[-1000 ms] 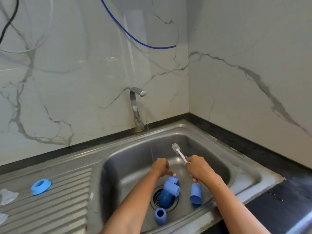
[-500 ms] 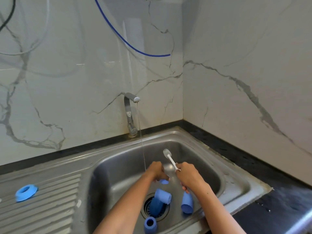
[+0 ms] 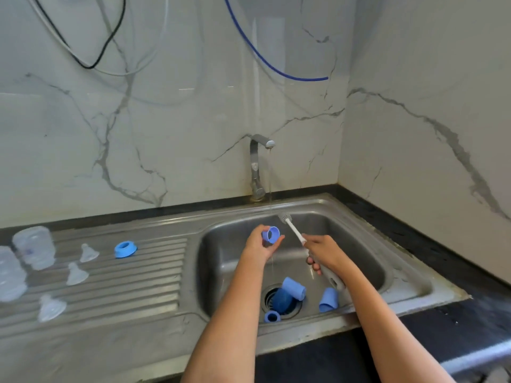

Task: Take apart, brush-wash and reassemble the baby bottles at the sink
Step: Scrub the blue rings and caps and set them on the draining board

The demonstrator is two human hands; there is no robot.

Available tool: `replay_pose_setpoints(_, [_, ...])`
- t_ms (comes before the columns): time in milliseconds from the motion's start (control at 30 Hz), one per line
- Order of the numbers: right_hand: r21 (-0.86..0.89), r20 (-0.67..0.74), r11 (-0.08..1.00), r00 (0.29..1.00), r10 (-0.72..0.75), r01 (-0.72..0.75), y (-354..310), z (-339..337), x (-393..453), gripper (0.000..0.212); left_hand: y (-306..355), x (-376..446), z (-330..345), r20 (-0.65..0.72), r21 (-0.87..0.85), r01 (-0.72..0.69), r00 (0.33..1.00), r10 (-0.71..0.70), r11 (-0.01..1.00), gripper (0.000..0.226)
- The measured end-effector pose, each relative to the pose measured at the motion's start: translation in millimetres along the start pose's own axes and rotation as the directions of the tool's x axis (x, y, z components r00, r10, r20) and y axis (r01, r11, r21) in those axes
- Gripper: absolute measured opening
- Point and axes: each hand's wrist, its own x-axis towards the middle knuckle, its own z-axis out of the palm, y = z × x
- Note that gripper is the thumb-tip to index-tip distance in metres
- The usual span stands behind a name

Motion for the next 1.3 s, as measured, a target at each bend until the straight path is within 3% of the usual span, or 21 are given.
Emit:
replay_pose_setpoints(67, [0.048, 0.042, 0.999, 0.999, -0.022, 0.02, -3, 0, -1, 0.039, 0, -3, 5, -0.008, -0.3, 0.024, 1.0, -0.027, 0.954, 0.031])
replay_pose_setpoints(200, [0.008, 0.103, 0.996, 0.99, -0.094, 0.094, -4, 4, 0, 0.039, -6, 10, 15, -0.026, -0.465, 0.034, 0.998, -0.053, 0.884, 0.048])
replay_pose_setpoints(300, [-0.054, 0.145, 0.991, 0.983, -0.114, 0.122, -4, 7, -1, 0.038, -3, 22, 20, -0.012, -0.632, 0.013, 1.0, -0.026, 0.775, 0.041])
replay_pose_setpoints(433, [-0.101, 0.185, 0.987, 0.977, -0.105, 0.125, -3, 4, -4, 0.039, 3, 34, 21, 0.008, -0.703, 0.018, 1.0, -0.017, 0.711, 0.025])
replay_pose_setpoints(633, [-0.176, 0.205, 0.976, 0.974, -0.091, 0.128, 1, -14, -2, 0.039, 5, 55, 18, 0.022, -0.614, 0.035, 0.999, -0.028, 0.789, 0.033])
replay_pose_setpoints(733, [-0.194, 0.203, 0.966, 0.97, -0.13, 0.17, 4, -19, -3, 0.039, 11, 55, 17, 0.014, -0.403, 0.077, 0.997, -0.078, 0.912, 0.032])
replay_pose_setpoints(867, [-0.365, 0.204, 0.906, 0.968, -0.146, 0.214, -2, -26, -3, 0.041, 14, 51, 9, -0.027, -0.146, 0.091, 0.995, -0.096, 0.985, 0.034])
replay_pose_setpoints(933, [-0.364, 0.251, 0.909, 0.961, -0.113, 0.202, -4, -33, 1, 0.041, 12, 49, 4, -0.06, -0.053, 0.056, 0.996, -0.059, 0.997, 0.031])
replay_pose_setpoints(1100, [-0.184, 0.368, 0.98, 0.93, -0.007, 0.08, -5, -56, 9, 0.039, 15, 49, 7, -0.006, -0.059, 0.021, 1.0, -0.021, 0.998, 0.041])
replay_pose_setpoints(1200, [-0.217, 0.321, 0.967, 0.946, -0.056, 0.131, -2, -49, 10, 0.04, 12, 51, 10, -0.006, 0.03, 0.013, 1.0, -0.013, 0.999, 0.039])
replay_pose_setpoints(1300, [-0.407, 0.192, 0.879, 0.964, -0.183, 0.248, 1, -32, 9, 0.04, 9, 53, 11, 0.019, 0.106, 0.02, 1.0, -0.022, 0.994, 0.046])
